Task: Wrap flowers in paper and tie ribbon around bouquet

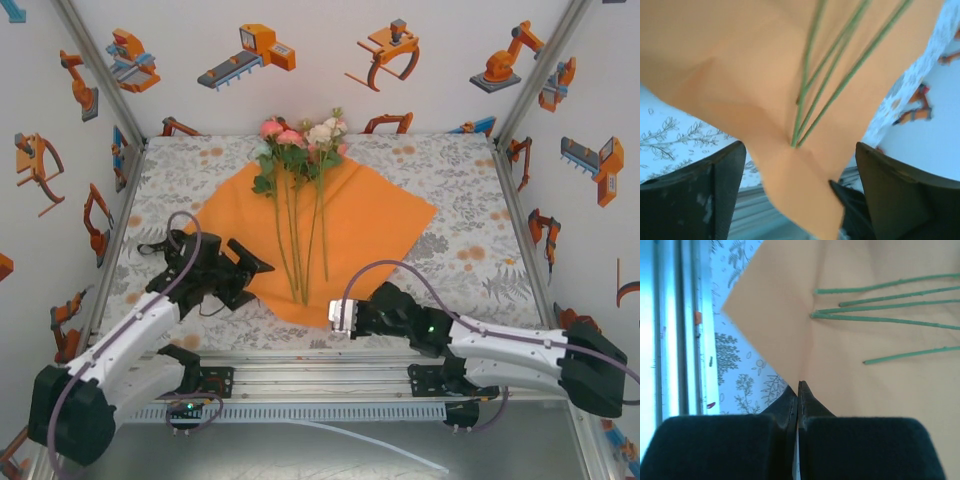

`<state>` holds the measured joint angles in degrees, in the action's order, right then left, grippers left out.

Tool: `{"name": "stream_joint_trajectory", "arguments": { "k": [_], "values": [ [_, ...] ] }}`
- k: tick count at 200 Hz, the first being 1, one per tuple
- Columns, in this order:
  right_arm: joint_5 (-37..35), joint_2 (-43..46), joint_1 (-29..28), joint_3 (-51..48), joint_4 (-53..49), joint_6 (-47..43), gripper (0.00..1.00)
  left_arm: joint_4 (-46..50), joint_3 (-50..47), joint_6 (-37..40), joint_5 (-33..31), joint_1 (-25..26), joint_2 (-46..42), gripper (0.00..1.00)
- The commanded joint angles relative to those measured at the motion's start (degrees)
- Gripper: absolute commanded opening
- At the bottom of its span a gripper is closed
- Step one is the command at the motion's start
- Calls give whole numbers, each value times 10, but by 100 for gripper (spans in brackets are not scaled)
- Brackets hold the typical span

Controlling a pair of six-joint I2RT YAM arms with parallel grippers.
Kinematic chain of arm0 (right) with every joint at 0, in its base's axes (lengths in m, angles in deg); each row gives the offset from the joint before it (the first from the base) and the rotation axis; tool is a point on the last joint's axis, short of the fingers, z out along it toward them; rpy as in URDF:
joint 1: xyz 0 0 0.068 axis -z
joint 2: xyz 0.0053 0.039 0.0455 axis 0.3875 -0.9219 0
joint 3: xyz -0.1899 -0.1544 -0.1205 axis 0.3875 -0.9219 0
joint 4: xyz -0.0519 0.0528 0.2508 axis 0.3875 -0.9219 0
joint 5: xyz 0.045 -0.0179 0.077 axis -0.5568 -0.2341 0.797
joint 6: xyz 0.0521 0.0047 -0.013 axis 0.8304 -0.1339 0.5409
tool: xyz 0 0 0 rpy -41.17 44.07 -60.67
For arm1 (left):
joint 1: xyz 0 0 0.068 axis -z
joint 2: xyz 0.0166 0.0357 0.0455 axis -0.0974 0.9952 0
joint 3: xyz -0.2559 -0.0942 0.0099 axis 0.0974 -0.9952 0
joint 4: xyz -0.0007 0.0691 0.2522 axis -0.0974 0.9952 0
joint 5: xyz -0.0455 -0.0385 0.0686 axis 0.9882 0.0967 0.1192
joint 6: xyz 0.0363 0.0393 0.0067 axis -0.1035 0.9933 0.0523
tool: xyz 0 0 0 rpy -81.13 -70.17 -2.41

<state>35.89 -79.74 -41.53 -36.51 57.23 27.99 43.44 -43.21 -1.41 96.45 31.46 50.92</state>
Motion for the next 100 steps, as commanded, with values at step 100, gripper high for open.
{"name": "stream_joint_trajectory", "arguments": {
  "k": [100],
  "values": [
    [70,-56,132,116,-40,249,0,-17,88,507,66,235,-49,99]
  ]
}}
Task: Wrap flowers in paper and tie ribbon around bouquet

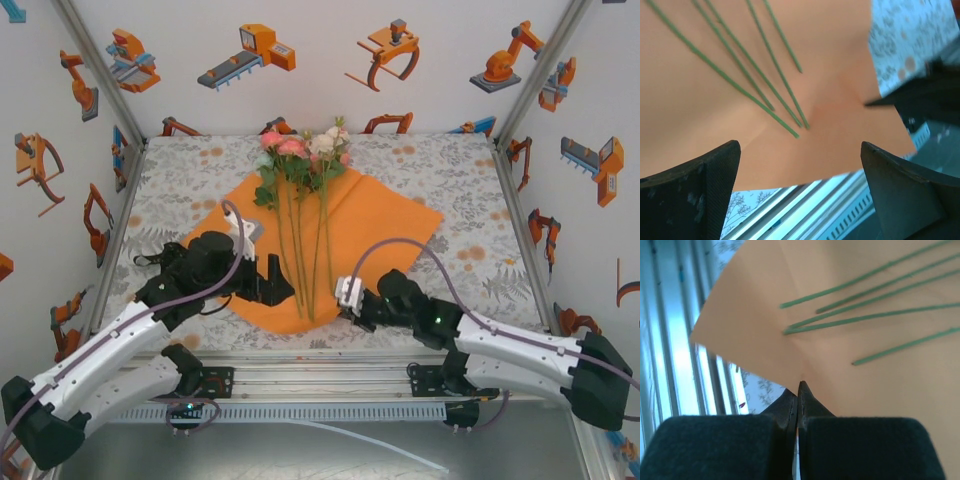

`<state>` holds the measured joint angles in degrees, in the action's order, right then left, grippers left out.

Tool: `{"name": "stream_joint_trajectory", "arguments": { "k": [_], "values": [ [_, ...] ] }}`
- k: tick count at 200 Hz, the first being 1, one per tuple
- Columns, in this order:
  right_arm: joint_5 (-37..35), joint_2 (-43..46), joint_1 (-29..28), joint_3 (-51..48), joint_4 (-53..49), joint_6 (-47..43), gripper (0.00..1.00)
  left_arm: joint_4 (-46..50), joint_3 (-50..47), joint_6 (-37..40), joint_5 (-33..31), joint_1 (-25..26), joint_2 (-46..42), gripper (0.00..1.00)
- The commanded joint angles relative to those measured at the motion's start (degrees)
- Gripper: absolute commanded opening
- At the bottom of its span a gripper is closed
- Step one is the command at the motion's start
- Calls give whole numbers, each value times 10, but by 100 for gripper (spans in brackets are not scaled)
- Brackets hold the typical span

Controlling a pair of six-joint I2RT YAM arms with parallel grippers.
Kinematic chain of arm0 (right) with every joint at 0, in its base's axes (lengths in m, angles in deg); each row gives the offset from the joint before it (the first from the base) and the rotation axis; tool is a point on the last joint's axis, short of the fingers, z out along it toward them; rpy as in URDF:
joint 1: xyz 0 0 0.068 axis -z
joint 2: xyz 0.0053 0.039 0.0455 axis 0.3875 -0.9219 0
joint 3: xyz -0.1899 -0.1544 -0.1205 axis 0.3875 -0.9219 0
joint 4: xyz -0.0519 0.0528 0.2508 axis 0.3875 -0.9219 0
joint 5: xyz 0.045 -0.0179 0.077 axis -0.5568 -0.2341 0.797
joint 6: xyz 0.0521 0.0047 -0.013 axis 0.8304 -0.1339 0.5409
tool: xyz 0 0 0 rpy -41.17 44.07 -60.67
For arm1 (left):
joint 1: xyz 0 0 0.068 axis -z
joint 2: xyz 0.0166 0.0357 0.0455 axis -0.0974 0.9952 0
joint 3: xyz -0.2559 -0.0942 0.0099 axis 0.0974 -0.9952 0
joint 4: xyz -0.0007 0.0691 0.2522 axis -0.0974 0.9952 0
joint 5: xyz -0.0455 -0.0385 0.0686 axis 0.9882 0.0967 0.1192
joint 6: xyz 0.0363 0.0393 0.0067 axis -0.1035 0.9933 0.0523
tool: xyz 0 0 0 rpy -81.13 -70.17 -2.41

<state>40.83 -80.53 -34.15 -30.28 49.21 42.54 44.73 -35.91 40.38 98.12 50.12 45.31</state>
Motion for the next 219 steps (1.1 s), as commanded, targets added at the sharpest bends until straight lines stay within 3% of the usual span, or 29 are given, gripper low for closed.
{"name": "stream_joint_trajectory", "arguments": {
  "k": [1,20,56,86,109,134,153,176,183,211,219],
  "values": [
    [22,-51,61,55,40,105,0,-29,16,92,48,52,8,100],
    [59,-98,104,71,52,115,0,-21,22,124,30,92,40,98],
    [66,-168,148,93,95,134,0,-14,24,138,-45,128,131,97],
    [68,-219,166,119,118,150,0,-71,16,146,-3,139,191,97],
    [66,-231,185,120,134,176,0,-83,21,133,-23,143,244,99],
    [93,-241,187,119,158,180,3,-85,26,102,-57,144,283,77],
    [67,-251,197,126,132,185,2,-91,21,81,-53,143,296,62],
    [57,-247,222,120,114,196,3,-98,12,55,-85,142,297,31],
    [68,-243,230,120,103,191,8,-95,14,51,-97,141,294,26],
    [151,-213,258,130,6,121,45,-89,22,57,-108,125,281,14],
    [175,-205,262,131,-19,98,50,-89,23,66,-101,115,281,10]
  ]
}}
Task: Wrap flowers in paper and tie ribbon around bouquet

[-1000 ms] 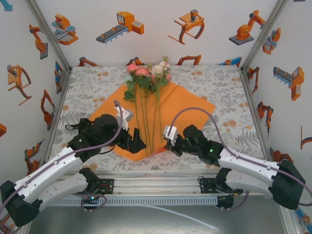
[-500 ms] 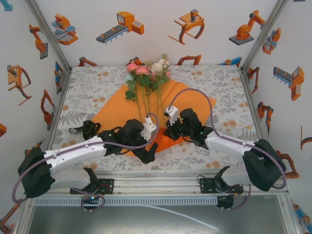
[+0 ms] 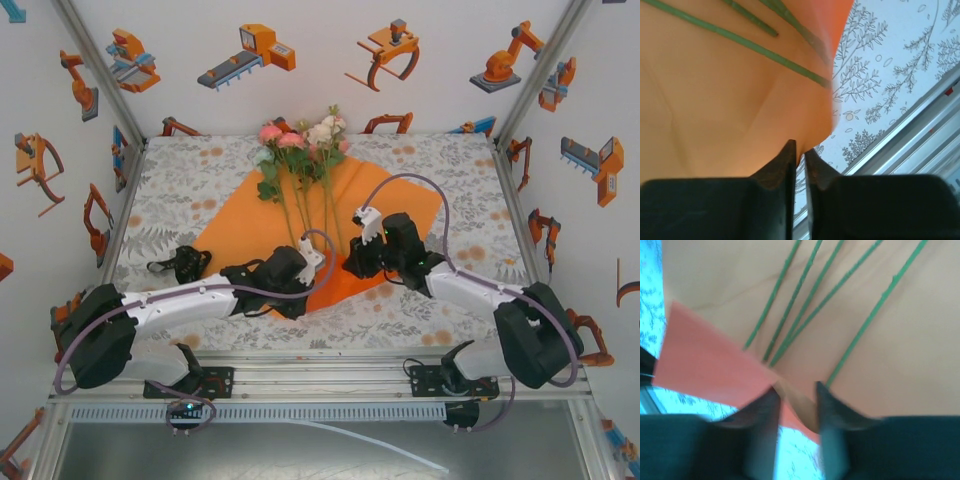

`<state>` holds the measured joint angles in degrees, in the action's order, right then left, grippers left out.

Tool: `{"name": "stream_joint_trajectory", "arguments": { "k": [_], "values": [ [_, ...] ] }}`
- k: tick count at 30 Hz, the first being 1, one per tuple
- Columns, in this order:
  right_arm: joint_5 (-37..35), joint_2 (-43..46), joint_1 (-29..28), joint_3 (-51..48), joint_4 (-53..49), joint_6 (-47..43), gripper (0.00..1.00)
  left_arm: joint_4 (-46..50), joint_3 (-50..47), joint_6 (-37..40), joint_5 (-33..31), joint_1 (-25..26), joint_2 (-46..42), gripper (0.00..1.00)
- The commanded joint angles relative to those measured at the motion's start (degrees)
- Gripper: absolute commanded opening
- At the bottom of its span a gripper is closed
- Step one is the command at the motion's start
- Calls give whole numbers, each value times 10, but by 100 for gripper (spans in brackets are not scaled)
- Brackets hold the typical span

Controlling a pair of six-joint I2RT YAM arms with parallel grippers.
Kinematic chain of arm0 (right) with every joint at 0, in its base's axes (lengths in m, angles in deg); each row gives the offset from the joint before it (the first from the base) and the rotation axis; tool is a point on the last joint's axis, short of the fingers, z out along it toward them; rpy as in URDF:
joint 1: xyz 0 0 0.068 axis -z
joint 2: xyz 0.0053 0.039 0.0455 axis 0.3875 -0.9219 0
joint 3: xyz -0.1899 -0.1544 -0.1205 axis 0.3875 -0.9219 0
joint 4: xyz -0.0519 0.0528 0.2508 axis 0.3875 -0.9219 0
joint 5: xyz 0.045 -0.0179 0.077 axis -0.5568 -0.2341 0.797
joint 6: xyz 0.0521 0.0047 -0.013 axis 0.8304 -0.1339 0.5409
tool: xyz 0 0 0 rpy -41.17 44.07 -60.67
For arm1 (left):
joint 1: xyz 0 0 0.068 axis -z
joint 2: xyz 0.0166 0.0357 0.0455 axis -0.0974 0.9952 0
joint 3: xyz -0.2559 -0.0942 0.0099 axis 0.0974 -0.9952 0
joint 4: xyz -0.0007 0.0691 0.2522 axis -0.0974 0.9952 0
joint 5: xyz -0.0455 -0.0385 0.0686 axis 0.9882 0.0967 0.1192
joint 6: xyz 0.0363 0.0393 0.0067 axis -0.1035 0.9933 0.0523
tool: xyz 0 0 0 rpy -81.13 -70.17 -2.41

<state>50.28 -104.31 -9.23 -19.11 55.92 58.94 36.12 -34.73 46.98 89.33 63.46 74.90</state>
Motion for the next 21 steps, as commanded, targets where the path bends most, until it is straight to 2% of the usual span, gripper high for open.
{"name": "stream_joint_trajectory", "arguments": {
  "k": [1,6,11,14,15,18,21],
  "values": [
    [84,34,13,20,-89,-68,50,-3,11,1,-12,-20,-15,9],
    [114,42,22,21,-138,-127,55,5,30,60,43,-66,2,2],
    [117,-20,24,47,-129,-123,52,2,53,103,60,-79,36,1],
    [109,-46,27,59,-130,-116,37,-2,49,100,47,-92,44,0],
    [110,-45,27,59,-130,-105,25,0,45,95,43,-95,42,0],
    [146,-6,23,40,-117,-58,1,9,27,71,72,-95,9,0],
    [145,74,-5,-9,-119,-28,0,12,-5,26,97,-83,-50,0]
  ]
}}
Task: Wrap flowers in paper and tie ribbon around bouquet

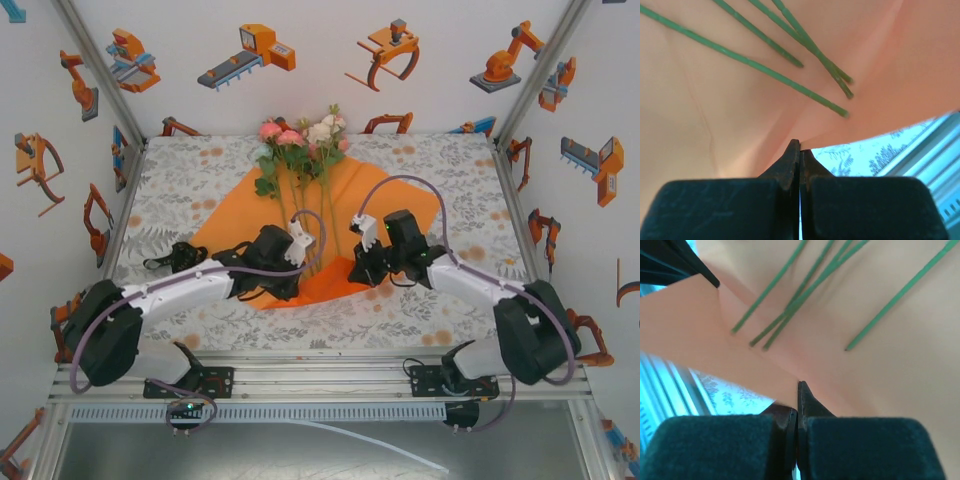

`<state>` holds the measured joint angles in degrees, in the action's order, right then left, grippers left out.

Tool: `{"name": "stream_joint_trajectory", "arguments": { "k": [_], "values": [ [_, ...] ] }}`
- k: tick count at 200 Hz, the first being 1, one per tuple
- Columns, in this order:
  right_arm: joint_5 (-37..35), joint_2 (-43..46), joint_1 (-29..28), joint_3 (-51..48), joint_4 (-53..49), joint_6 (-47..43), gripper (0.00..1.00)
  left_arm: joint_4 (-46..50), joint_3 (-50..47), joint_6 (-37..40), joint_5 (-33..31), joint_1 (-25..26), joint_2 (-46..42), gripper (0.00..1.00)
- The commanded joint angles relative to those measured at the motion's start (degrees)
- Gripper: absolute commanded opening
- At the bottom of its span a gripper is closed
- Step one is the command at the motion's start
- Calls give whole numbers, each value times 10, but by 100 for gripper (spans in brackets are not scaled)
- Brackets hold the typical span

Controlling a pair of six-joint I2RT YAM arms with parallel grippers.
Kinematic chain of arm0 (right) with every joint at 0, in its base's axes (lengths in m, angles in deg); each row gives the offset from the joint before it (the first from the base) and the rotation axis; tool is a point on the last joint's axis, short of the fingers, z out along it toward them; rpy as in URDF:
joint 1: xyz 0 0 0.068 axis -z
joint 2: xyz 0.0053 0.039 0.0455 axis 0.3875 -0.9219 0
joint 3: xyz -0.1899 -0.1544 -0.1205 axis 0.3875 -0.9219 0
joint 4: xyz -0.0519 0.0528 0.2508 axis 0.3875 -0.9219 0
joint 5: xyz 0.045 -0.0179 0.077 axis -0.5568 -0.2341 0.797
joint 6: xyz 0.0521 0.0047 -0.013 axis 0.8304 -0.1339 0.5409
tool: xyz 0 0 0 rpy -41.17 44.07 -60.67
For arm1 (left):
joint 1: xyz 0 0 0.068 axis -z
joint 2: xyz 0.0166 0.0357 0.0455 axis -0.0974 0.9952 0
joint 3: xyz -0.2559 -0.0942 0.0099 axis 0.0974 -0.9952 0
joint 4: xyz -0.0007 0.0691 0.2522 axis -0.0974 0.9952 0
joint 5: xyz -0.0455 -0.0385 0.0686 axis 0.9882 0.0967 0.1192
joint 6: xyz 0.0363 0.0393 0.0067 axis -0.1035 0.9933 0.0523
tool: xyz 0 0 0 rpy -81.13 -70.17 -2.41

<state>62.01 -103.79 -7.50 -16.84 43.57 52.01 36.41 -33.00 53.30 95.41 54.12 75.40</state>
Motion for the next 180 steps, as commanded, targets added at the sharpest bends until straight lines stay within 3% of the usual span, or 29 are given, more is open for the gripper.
{"name": "stream_joint_trajectory", "arguments": {
  "k": [1,24,44,99,127,151,180],
  "values": [
    [25,99,-39,-52,6,48,0,9,-34,-48,40,17,-73,0],
    [6,195,-113,-101,-9,70,0,-5,-60,-85,75,65,-120,0],
    [-28,266,-153,-113,-45,93,0,25,-49,-100,44,115,-133,0],
    [-92,357,-160,-122,-62,124,0,54,-70,-98,-3,140,-230,0],
    [-152,313,-159,-108,-19,111,0,53,-74,-92,-111,130,-258,0],
    [-221,219,-141,-73,15,95,1,42,-61,-89,-134,91,-200,0],
    [-168,81,-76,-45,90,115,6,50,-44,-97,-184,68,-106,0]
  ]
}}
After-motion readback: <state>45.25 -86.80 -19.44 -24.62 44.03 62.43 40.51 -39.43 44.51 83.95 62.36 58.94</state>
